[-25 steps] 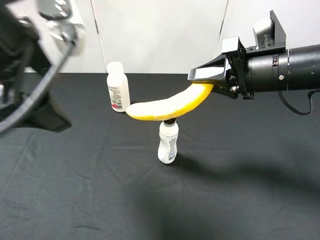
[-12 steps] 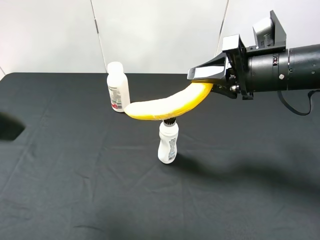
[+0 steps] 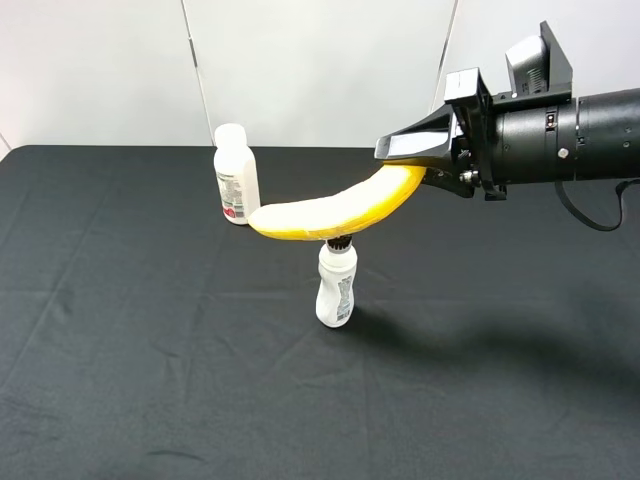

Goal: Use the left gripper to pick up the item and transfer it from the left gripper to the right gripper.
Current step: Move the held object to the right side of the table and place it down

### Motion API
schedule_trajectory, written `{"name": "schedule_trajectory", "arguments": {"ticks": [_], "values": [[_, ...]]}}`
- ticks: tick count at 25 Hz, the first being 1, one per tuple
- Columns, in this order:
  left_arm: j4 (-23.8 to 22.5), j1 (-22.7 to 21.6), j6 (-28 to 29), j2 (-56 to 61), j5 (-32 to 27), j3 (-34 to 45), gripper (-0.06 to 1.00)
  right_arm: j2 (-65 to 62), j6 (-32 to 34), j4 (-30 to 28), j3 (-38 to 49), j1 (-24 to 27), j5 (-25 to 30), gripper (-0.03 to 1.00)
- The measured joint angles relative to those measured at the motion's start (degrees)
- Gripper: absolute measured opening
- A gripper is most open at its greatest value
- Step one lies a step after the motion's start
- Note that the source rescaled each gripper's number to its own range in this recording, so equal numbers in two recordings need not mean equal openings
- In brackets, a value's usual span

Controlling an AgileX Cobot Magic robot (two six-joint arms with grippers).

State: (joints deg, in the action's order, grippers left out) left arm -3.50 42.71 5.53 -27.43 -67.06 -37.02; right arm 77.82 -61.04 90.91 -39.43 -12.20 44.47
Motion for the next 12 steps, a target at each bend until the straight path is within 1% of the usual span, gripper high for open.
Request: {"name": "schedule_trajectory", "arguments": {"ticks": [3,4,6,9,12], "values": [[0.02,0.0,0.19,6.28,2.42,3.43,1.0,0.0,0.05,0.0,0.0,0.0,0.0,0.01],[0.02,0.0,0.34,10.86,3.92,5.43,1.0,0.0,0.05,0.0,0.0,0.0,0.0,0.01],[0.07,0.0,0.44,14.83,4.91,7.52,1.0,0.0,0.05,0.0,0.0,0.0,0.0,0.01],[0.08,0.0,0.52,19.32,5.88,8.18,1.0,0.0,0.05,0.0,0.0,0.0,0.0,0.01],[0.08,0.0,0.41,21.26,6.26,8.18,1.0,0.0,0.05,0.0,0.0,0.0,0.0,0.01]]}}
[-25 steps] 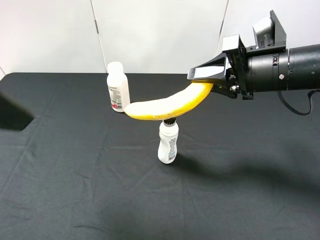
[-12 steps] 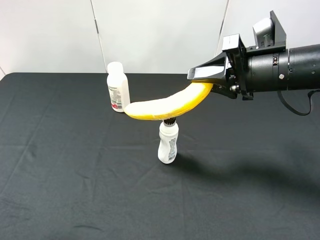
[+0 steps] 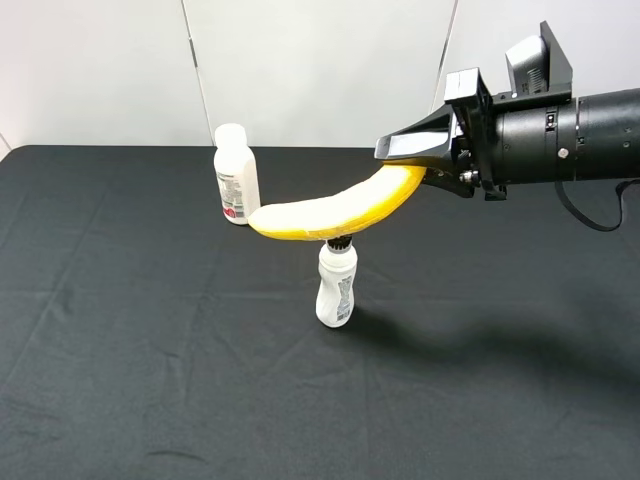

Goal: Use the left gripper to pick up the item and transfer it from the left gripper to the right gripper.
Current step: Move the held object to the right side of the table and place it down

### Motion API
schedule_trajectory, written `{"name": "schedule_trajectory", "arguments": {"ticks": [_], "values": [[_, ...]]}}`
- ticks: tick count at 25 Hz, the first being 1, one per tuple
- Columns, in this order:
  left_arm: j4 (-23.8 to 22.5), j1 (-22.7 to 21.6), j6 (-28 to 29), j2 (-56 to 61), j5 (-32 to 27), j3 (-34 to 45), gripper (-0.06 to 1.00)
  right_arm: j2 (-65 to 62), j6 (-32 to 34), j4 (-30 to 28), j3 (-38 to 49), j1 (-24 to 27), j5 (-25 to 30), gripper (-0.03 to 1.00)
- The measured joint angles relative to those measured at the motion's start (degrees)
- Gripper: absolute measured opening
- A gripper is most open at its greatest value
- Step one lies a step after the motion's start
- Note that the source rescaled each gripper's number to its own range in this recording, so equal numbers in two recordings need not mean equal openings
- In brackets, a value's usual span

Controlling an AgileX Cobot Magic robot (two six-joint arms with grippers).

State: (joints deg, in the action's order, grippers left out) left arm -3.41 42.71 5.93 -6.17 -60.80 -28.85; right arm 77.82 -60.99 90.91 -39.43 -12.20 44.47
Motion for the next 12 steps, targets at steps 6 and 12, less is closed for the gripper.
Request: {"name": "schedule_trajectory", "arguments": {"ticks": [6,12], "values": [[0.0,0.0,-0.5,0.04,0.08,0.0,1.0,0.0,0.18,0.0,0.0,0.0,0.0,0.01],[0.0,-0.22,-0.69,0.15,0.08,0.0,1.0,0.0,1.64,0.02,0.0,0.0,0.05,0.01]]}}
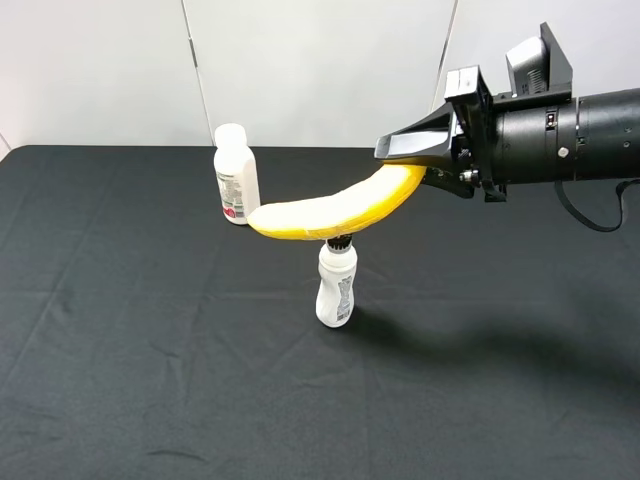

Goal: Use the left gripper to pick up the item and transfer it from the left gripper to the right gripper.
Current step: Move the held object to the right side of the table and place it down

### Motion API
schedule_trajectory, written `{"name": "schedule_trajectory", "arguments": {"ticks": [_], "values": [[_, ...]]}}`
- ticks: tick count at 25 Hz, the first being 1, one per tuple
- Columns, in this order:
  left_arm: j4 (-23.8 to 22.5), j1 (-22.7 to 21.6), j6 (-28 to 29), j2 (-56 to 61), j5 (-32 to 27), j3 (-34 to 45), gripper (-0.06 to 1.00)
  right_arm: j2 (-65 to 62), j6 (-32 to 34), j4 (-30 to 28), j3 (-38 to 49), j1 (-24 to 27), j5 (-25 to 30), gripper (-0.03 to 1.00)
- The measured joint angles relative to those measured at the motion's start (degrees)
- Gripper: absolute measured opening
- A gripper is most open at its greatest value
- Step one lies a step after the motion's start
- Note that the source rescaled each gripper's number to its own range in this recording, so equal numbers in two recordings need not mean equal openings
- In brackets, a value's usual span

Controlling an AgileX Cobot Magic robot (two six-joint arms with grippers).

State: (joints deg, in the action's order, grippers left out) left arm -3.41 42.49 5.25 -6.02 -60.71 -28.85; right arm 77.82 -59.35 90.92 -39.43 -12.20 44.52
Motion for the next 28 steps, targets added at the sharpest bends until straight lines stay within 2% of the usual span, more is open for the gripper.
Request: {"name": "schedule_trajectory", "arguments": {"ticks": [4,10,14,17,22,28], "values": [[0.0,-5.29,-0.05,0.0,0.05,0.0,1.0,0.0,1.31,0.3,0.0,0.0,0.33,0.01],[0.0,-20.77,-0.05,0.04,0.05,0.0,1.0,0.0,1.88,4.99,-0.05,0.0,0.35,0.01],[-0.05,-28.37,-0.05,0.06,0.05,0.0,1.0,0.0,1.99,5.83,-1.79,0.7,0.85,0.01],[-0.05,-32.24,-0.05,0.06,0.16,0.0,1.0,0.0,2.95,5.88,-3.9,3.24,0.91,0.01],[-0.05,-37.01,-0.05,0.1,0.16,0.0,1.0,0.0,5.06,1.24,-5.77,9.47,0.96,0.01],[-0.05,-43.11,-0.05,5.84,0.22,0.0,1.0,0.0,6.96,-9.82,-5.82,19.73,0.96,0.01]]}}
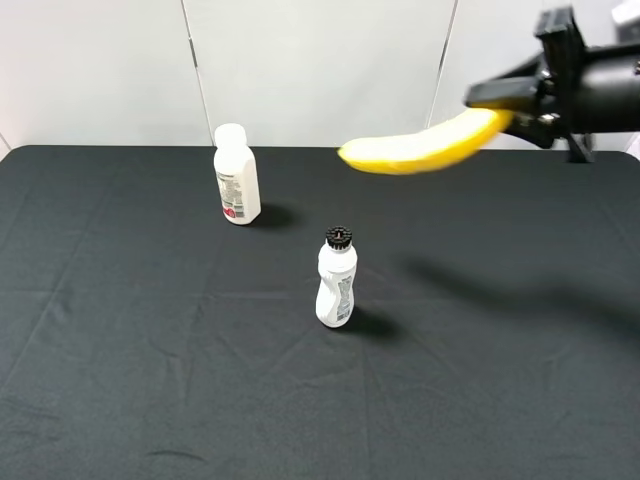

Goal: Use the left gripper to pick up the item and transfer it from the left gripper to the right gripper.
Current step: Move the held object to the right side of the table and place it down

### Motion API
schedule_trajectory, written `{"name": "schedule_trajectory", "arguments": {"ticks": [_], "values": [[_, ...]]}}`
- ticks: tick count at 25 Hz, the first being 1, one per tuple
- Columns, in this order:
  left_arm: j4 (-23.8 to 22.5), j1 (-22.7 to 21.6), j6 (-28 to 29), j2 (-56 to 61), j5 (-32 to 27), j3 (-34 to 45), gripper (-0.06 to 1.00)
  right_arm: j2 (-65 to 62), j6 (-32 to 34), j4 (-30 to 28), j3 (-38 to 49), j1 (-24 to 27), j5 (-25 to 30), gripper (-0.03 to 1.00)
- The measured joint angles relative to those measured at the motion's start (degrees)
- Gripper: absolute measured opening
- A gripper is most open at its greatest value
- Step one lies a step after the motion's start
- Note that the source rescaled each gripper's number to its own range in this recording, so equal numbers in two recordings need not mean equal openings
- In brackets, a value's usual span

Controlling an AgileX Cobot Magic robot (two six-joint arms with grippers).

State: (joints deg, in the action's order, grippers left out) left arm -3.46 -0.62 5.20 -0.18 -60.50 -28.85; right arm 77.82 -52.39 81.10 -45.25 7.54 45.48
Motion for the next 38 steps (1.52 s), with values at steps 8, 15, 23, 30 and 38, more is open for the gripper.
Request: {"name": "schedule_trajectory", "arguments": {"ticks": [8,15,23,30,38], "values": [[-0.06,-2.97,-0.05,0.35,-0.08,0.0,1.0,0.0,0.59,-11.68,0.0,8.49,-3.08,0.01],[-0.06,-2.97,-0.12,0.35,-0.08,0.0,1.0,0.0,8.1,-32.17,0.0,8.87,-6.41,0.01],[-0.06,-2.97,-0.12,0.35,-0.08,0.0,1.0,0.0,27.03,-46.75,-0.07,8.87,-2.7,0.01],[-0.06,-2.97,-0.12,0.35,-0.08,0.0,1.0,0.0,29.99,-48.41,-0.25,8.87,2.82,0.0],[-0.06,-2.97,-0.12,0.35,-0.08,0.0,1.0,0.04,30.16,-46.86,-5.68,8.87,11.83,0.0]]}}
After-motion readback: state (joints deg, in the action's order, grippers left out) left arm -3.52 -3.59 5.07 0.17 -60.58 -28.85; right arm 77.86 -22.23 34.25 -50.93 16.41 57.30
